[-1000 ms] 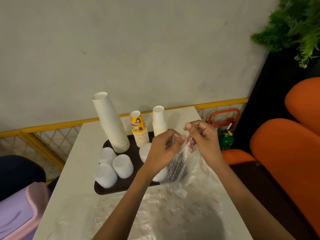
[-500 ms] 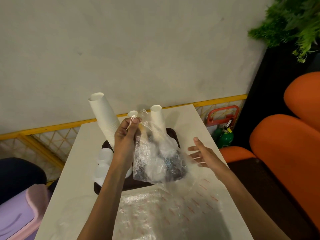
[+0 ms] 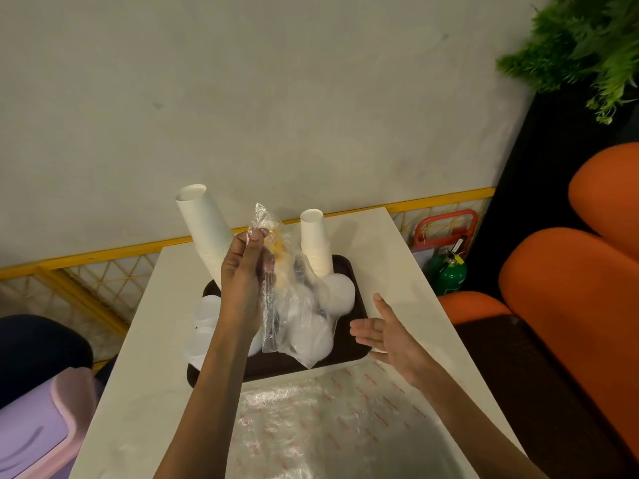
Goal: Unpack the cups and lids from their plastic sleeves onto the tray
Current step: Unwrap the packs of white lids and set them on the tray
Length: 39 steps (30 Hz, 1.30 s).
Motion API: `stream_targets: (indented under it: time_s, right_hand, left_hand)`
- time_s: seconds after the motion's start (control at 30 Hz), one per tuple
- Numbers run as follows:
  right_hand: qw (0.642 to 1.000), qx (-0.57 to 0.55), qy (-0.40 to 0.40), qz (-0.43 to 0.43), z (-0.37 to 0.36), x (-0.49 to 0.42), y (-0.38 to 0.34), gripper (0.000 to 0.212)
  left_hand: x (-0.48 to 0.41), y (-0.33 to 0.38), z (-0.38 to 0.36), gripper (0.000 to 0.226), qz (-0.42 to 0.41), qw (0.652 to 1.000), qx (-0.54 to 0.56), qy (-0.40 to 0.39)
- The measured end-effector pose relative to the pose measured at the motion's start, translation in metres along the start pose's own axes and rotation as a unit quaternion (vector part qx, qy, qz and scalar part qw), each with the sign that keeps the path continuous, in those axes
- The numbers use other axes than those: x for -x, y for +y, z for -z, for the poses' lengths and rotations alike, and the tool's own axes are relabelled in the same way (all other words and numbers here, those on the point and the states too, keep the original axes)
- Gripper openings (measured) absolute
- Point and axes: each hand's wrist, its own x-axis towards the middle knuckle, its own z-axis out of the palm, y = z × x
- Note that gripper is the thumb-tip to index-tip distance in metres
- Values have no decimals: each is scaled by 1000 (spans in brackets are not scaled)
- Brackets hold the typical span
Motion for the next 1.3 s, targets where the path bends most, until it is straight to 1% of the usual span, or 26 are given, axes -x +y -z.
stream_targets:
  time_s: [0.17, 0.33, 0.47, 0.5, 0.57, 0.63, 0.67, 0.73, 0.83, 0.9, 1.0, 1.1, 1.17, 1.23, 1.3]
  right_hand:
    - [998, -46, -39, 2, -16, -6, 2, 60]
    - [993, -108, -41, 37, -22, -14, -6, 47]
    - [981, -183, -32, 57, -22, -21, -12, 38]
    - [976, -207, -31, 64, -20, -21, -13, 37]
    - [963, -257, -19, 84, -17, -22, -16, 34]
    - [954, -274, 21, 119, -12, -21, -22, 25]
    - [954, -265, 46, 135, -8, -20, -24, 22]
    - [955, -237, 84, 159, -2, -18, -29, 22]
    - [957, -185, 125, 183, 4, -18, -32, 23]
    - [958, -160, 140, 191, 3, -14, -33, 22]
    - [957, -136, 143, 210, 2, -10, -34, 18]
    - [946, -154, 165, 231, 17, -10, -41, 22]
    - [948, -143, 153, 238, 28, -8, -51, 28]
    - [961, -97, 111, 235, 33, -7, -58, 34]
    - [974, -67, 74, 204, 29, -6, -58, 45]
  left_hand:
    - [1, 3, -3, 20, 5, 1000, 9, 13]
    - [1, 0, 2, 20, 5, 1000, 14, 21]
    - [2, -3, 7, 19, 16, 999, 30, 12]
    - [3, -4, 9, 18, 13, 1000, 15, 14]
    - [5, -9, 13, 15, -14, 996, -77, 34]
    - [5, -16, 19, 11, -38, 985, -159, 60]
    - [4, -19, 23, 10, -34, 981, -176, 70]
    - [3, -26, 28, 14, -23, 977, -196, 81]
    - [4, -37, 29, 17, -34, 971, -226, 71]
    - [5, -43, 27, 17, -53, 963, -257, 64]
    - [4, -46, 29, 16, -83, 950, -293, 65]
    - [-3, -39, 39, 16, -106, 938, -310, 113]
    - [-8, -36, 44, 16, -96, 941, -291, 142]
    - [-10, -35, 46, 15, -68, 956, -245, 145]
    - [-10, -34, 44, 17, -27, 970, -185, 153]
